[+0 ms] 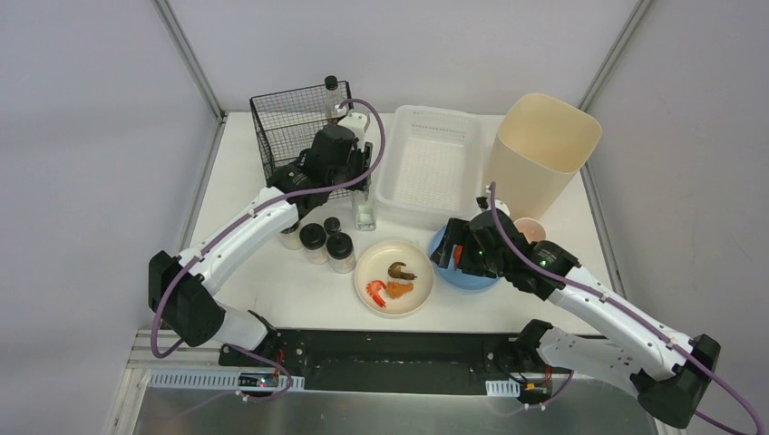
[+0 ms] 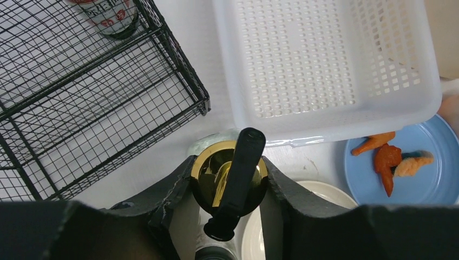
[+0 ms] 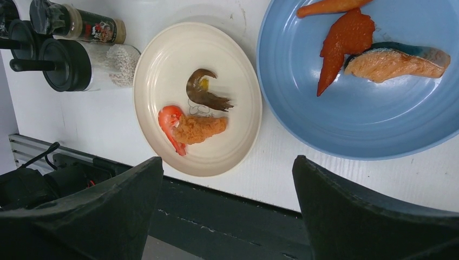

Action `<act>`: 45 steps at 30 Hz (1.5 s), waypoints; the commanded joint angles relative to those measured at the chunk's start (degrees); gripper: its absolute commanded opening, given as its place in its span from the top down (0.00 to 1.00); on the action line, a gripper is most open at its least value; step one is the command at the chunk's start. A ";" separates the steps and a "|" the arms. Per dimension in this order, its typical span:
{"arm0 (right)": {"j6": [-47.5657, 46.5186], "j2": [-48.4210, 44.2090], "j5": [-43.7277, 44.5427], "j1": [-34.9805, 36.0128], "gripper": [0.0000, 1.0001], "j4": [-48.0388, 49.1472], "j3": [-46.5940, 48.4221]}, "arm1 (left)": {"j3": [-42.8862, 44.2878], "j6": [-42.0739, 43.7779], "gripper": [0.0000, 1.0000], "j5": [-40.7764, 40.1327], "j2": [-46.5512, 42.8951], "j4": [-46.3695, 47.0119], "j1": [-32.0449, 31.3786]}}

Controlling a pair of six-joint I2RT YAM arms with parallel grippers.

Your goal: Clear the kitchen counter

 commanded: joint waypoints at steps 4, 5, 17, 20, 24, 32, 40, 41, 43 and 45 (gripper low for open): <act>0.90 -0.98 -1.00 0.30 0.07 1.70 0.10 | -0.52 1.63 0.78 -5.28 -3.87 4.51 -0.99; 0.87 -0.99 -1.02 0.35 0.07 1.58 0.18 | -0.39 1.76 0.80 -5.55 -4.00 4.52 -1.12; 0.73 -1.21 -0.69 0.47 0.07 1.37 0.40 | 5.52 3.73 1.00 -4.35 -6.60 3.87 -2.20; 0.68 -1.15 -0.58 0.51 0.07 1.47 0.35 | 8.00 3.76 1.00 -5.02 -6.86 1.75 -2.21; 0.64 -0.99 -0.63 0.46 0.07 1.74 0.32 | 11.07 3.81 1.00 -5.33 -7.22 -0.34 -2.20; 0.72 -0.88 -1.08 0.58 0.07 2.51 0.04 | 21.03 3.89 1.00 -7.95 -4.37 -5.70 -2.20; 0.64 -0.97 -1.04 0.61 0.07 2.56 0.05 | 32.20 10.14 1.00 -14.41 1.33 -7.44 -1.99; 0.65 -0.91 -1.10 0.61 0.07 2.55 0.05 | 33.58 10.91 1.00 -14.73 2.51 -7.71 -1.77; 0.64 -1.04 -1.25 0.60 0.07 2.62 0.06 | 36.05 11.54 1.00 -15.06 3.89 -7.93 -1.29; 0.64 -1.19 -1.26 0.59 0.07 2.70 0.02 | 37.93 12.88 1.00 -14.66 4.88 -8.02 -0.17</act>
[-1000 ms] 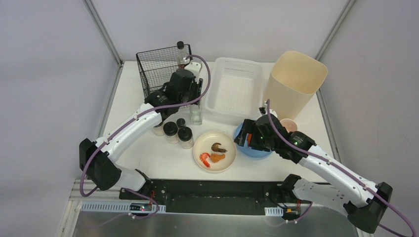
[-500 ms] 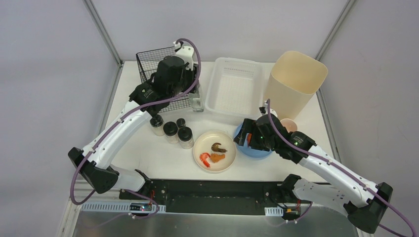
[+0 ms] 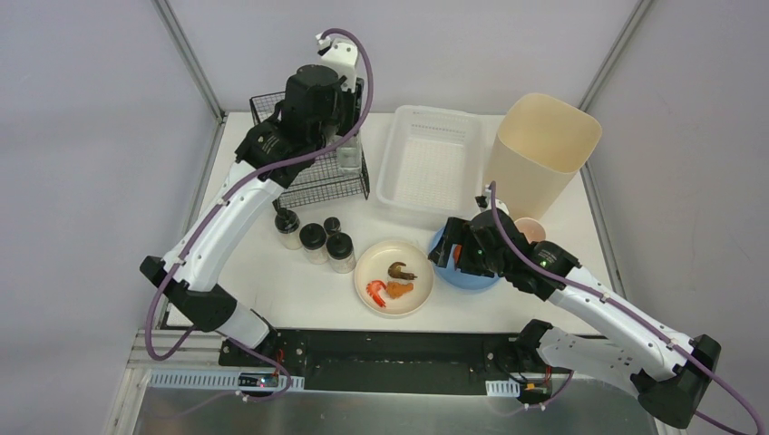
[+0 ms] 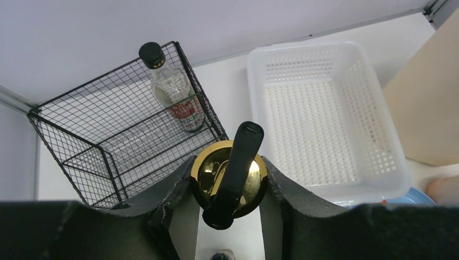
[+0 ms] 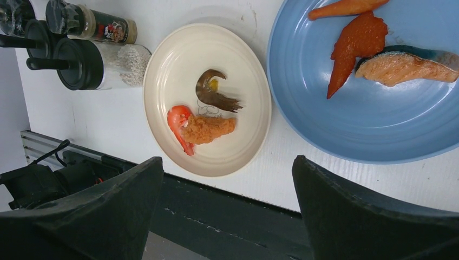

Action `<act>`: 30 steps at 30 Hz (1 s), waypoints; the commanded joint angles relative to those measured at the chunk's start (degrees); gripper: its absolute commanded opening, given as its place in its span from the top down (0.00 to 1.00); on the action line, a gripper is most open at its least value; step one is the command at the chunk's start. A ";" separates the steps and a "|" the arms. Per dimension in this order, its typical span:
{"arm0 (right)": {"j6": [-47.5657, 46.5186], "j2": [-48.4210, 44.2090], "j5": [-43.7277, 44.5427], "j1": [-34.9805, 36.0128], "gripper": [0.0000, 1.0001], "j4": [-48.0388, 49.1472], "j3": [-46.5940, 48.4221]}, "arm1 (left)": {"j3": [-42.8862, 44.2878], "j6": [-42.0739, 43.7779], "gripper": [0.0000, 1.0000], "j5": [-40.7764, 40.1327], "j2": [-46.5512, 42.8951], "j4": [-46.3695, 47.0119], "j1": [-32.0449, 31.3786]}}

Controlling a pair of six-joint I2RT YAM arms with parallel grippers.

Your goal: Clear the kitchen counter

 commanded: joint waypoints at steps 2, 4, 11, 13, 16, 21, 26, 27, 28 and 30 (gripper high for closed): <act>0.37 -1.03 -0.44 0.31 0.07 1.38 -0.03 | 7.61 4.82 1.00 -1.83 1.49 4.50 3.22; 0.25 -1.01 -0.70 0.35 0.07 1.41 -0.04 | 8.80 4.85 1.00 0.34 1.80 4.31 5.29; 0.28 -1.09 -1.11 0.35 0.07 2.08 -0.94 | 11.78 3.73 1.00 8.59 3.17 4.21 13.27; 0.33 -1.24 -1.26 0.35 0.07 2.53 -1.37 | 12.90 4.37 1.00 9.84 4.04 4.21 14.57; 0.25 -1.16 -1.46 0.39 0.07 2.79 -1.66 | 14.98 5.39 1.00 11.02 5.91 4.37 16.41; 0.20 -1.30 -1.80 0.40 0.07 3.05 -1.90 | 18.99 6.65 1.00 12.05 9.00 5.15 19.06; 0.82 -2.88 -1.47 0.42 0.07 3.08 -2.79 | 22.96 7.36 1.00 13.45 12.14 6.68 21.01; 0.94 -3.07 -1.46 0.41 0.07 3.13 -2.82 | 23.70 7.76 1.00 13.45 12.78 6.97 21.12; 0.93 -3.24 -1.64 0.37 0.07 3.09 -2.96 | 24.51 8.11 1.00 13.48 13.34 7.31 21.19; 0.93 -3.45 -1.67 0.35 0.07 2.98 -3.15 | 25.77 8.74 1.00 13.69 14.25 8.00 21.32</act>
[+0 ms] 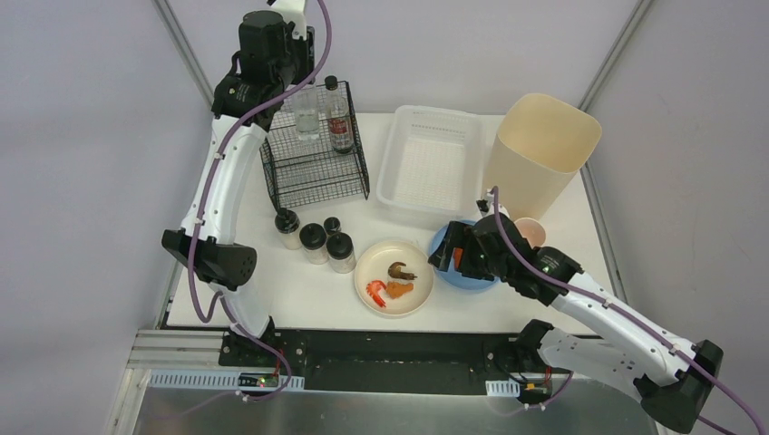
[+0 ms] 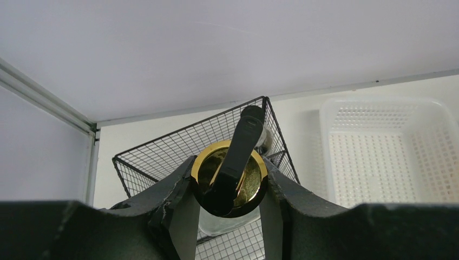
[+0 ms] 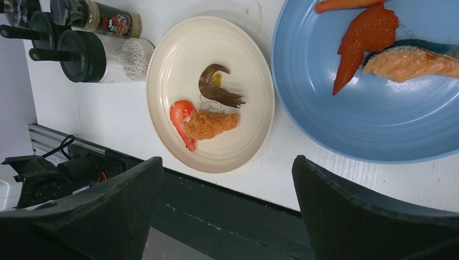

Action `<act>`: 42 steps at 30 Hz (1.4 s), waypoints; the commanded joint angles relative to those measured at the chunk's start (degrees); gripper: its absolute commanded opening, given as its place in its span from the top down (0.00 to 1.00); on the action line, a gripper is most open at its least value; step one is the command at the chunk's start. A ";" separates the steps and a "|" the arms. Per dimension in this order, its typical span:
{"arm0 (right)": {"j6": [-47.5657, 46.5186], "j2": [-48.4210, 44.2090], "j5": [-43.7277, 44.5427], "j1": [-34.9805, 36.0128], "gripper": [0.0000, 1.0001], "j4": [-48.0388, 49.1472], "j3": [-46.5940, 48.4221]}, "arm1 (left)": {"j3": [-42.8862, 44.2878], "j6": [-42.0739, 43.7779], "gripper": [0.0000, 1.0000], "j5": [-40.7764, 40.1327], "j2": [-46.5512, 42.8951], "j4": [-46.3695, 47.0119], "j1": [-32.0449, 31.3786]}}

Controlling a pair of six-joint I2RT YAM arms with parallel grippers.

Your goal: Clear the kitchen counter

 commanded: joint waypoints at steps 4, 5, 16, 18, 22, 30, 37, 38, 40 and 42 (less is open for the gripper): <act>0.78 -1.21 -0.43 0.33 0.07 1.20 -0.72 | 8.12 3.48 1.00 1.06 0.87 11.15 0.71; 0.72 -1.08 -0.49 0.37 0.07 1.33 -0.75 | 8.27 3.79 1.00 0.82 1.07 11.83 0.75; 2.23 -2.25 -1.27 0.38 0.07 2.74 -2.84 | 12.13 2.97 1.00 -0.15 5.73 15.42 2.71; 2.67 -2.23 -1.43 0.37 0.07 3.00 -3.31 | 13.11 2.20 1.00 -0.14 6.76 15.99 3.24; 3.40 -2.36 -1.87 0.37 0.07 3.86 -4.05 | 15.97 1.35 1.00 -0.06 8.99 16.49 4.18; 3.46 -1.75 -2.07 0.31 0.07 3.99 -3.99 | 16.14 -0.10 1.00 -0.13 11.20 17.95 5.86; 3.82 -1.30 -2.02 0.34 0.07 4.46 -4.17 | 13.06 -0.81 1.00 0.18 10.63 19.07 6.20; 3.84 -1.13 -2.08 0.33 0.07 4.56 -4.14 | 12.10 -0.96 1.00 0.13 10.18 19.58 6.18; 3.85 -0.99 -2.38 0.36 0.07 4.71 -4.01 | 8.96 -1.10 1.00 -0.20 9.19 20.55 6.19; 3.92 -0.94 -2.44 0.30 0.07 4.73 -3.99 | 5.84 -1.70 1.00 0.21 8.03 21.48 6.15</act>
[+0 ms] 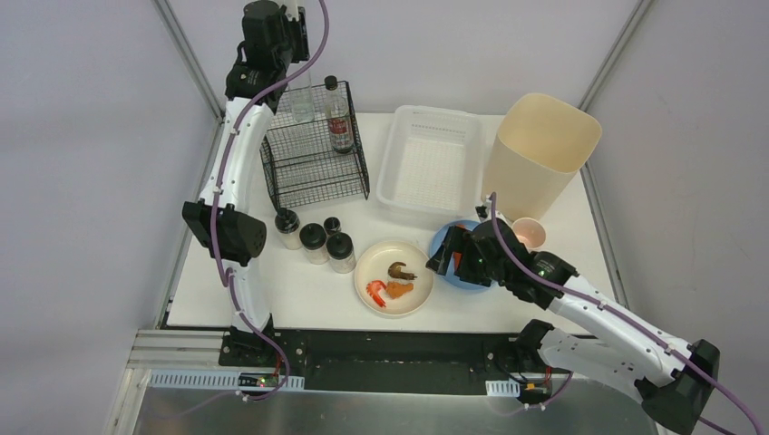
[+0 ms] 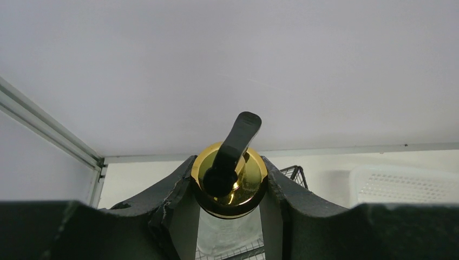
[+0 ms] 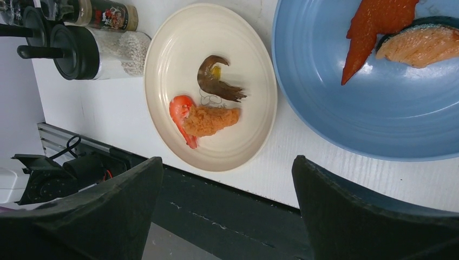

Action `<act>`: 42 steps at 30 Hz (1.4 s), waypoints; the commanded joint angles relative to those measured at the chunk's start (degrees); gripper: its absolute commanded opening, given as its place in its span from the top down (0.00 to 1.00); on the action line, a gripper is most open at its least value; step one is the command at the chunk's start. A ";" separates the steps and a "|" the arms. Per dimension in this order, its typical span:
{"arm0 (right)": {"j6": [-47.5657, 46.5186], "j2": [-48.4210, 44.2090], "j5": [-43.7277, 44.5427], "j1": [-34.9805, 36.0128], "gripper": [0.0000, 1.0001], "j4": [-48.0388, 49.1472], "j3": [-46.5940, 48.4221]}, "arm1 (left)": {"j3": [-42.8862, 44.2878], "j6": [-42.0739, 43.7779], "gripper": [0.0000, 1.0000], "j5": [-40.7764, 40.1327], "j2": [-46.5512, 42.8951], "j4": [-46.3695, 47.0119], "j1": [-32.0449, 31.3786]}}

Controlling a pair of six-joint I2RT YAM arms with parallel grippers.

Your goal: Clear the kitchen counter

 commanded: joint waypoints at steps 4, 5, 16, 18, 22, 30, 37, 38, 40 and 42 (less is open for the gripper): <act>0.83 -0.07 -0.69 0.35 0.07 1.22 0.56 | -10.25 -1.97 1.00 -0.04 -7.02 12.58 0.35; 0.81 -0.28 -0.63 0.35 0.07 0.99 0.63 | -11.45 -3.62 1.00 -0.13 -7.29 13.11 0.33; 0.68 -0.51 -0.79 0.40 0.07 0.78 0.14 | -21.18 -6.11 1.00 -0.28 -10.36 16.44 0.32; 0.66 -0.27 -0.90 0.40 0.07 1.01 0.27 | -23.10 -6.14 1.00 -0.57 -11.09 16.93 0.34; 0.53 0.07 -1.03 0.42 0.08 1.23 0.50 | -27.26 -7.10 1.00 0.25 -12.31 17.52 0.35; 1.04 -0.11 -1.08 0.65 0.08 0.52 1.02 | -34.92 -8.15 1.00 -0.48 -13.87 19.18 0.26; 2.22 -0.69 -0.87 1.05 0.08 0.13 0.72 | -35.80 -9.08 1.00 -0.78 -12.78 19.24 0.26; 2.34 -0.74 -0.87 1.08 0.08 0.03 0.70 | -35.83 -9.23 1.00 -0.88 -12.65 19.22 0.26; 2.40 -0.80 -0.71 1.20 0.08 -0.07 0.68 | -35.86 -9.57 1.00 -1.06 -12.39 19.21 0.25; 2.64 -0.80 -0.62 1.32 0.08 -0.07 0.68 | -36.00 -9.95 1.00 -1.17 -12.10 19.14 0.25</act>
